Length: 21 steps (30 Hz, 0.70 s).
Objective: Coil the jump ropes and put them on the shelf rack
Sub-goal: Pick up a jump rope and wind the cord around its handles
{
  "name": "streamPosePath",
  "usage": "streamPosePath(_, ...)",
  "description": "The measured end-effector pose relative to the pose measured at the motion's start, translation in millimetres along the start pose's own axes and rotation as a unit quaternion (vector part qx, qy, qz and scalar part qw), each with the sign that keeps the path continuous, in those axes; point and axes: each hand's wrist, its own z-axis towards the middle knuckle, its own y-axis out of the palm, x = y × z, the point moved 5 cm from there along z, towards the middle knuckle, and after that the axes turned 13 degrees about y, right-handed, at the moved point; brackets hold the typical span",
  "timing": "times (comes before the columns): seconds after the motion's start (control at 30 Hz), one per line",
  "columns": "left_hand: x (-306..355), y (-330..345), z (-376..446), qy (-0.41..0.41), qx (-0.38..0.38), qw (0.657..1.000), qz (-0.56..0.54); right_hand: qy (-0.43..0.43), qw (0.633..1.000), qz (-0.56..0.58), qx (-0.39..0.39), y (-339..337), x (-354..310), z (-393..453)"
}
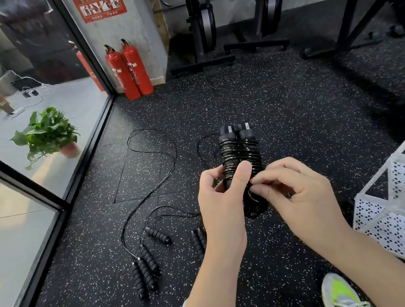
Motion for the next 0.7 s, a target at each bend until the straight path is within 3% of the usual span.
streamPosePath(0.27,-11.3,1.5,0.4,-0.05,-0.049,0.997,-0.027,0.079,0.997,0.018,-0.002,-0.8,15.8,5.3)
streamPosePath(0.4,-14.1,2.0,2.4,-0.037,-0.105,0.994,0.001,0.121,0.992,0.043,-0.016,0.3,26.4,7.7)
streamPosePath(0.6,-22.6,-1.6,7.2,-0.004,-0.158,0.981,0.111,0.126,0.991,0.026,-0.03,5.9,36.0,10.8)
streamPosePath(0.7,-24.4,-2.4,6.9,-0.012,-0.149,0.982,0.118,0.072,0.997,-0.014,-0.005,5.7,34.8,9.5)
